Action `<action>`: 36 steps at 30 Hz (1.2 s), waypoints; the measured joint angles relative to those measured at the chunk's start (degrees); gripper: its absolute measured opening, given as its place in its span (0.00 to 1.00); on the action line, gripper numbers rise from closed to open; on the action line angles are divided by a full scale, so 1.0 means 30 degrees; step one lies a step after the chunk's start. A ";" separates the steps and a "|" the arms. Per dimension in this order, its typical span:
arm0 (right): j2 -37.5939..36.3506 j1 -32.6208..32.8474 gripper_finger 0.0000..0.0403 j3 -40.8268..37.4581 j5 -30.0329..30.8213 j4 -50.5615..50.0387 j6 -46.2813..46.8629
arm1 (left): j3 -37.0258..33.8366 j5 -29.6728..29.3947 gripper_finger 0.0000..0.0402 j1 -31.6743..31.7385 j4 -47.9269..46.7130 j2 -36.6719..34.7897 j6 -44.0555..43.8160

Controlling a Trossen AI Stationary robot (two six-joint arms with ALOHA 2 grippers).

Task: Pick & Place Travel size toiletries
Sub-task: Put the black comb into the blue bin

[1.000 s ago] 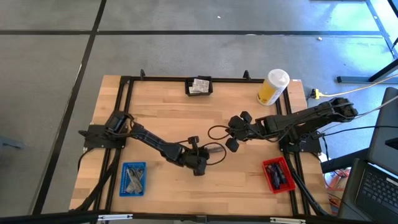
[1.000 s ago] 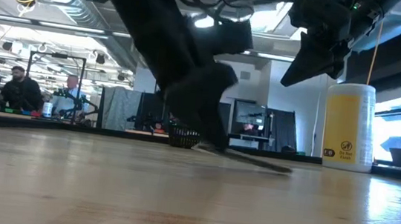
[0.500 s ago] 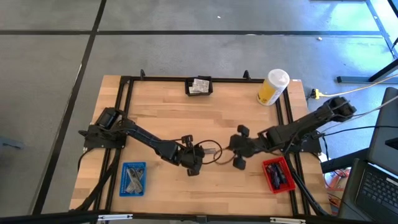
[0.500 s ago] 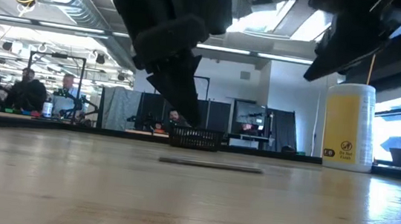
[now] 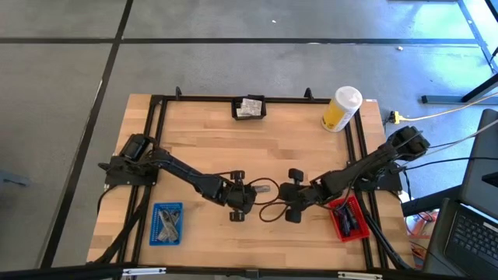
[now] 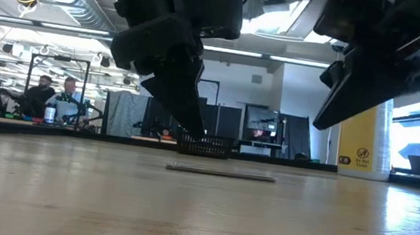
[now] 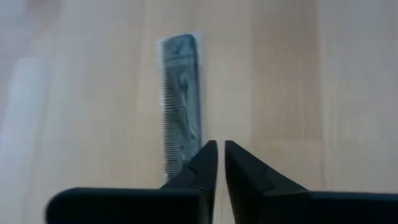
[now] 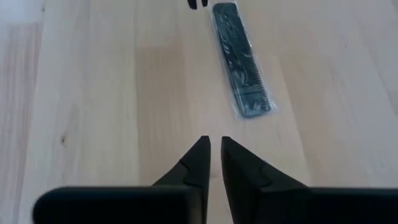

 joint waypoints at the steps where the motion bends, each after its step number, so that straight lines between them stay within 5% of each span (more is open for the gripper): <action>1: 0.0022 0.0005 0.11 0.0000 -0.0002 0.0110 -0.0007 | 0.0000 0.0202 0.08 0.0006 -0.0012 0.0000 0.0133; 13: 0.0017 0.0005 0.20 0.0000 0.0909 0.0488 -0.0003 | -0.0044 0.1114 0.38 0.0534 -0.0625 0.0168 0.0478; 36: 0.0015 0.0005 0.14 0.0000 0.0991 0.0725 -0.0092 | 0.0051 0.3627 0.37 0.1755 -0.0777 0.1544 0.0842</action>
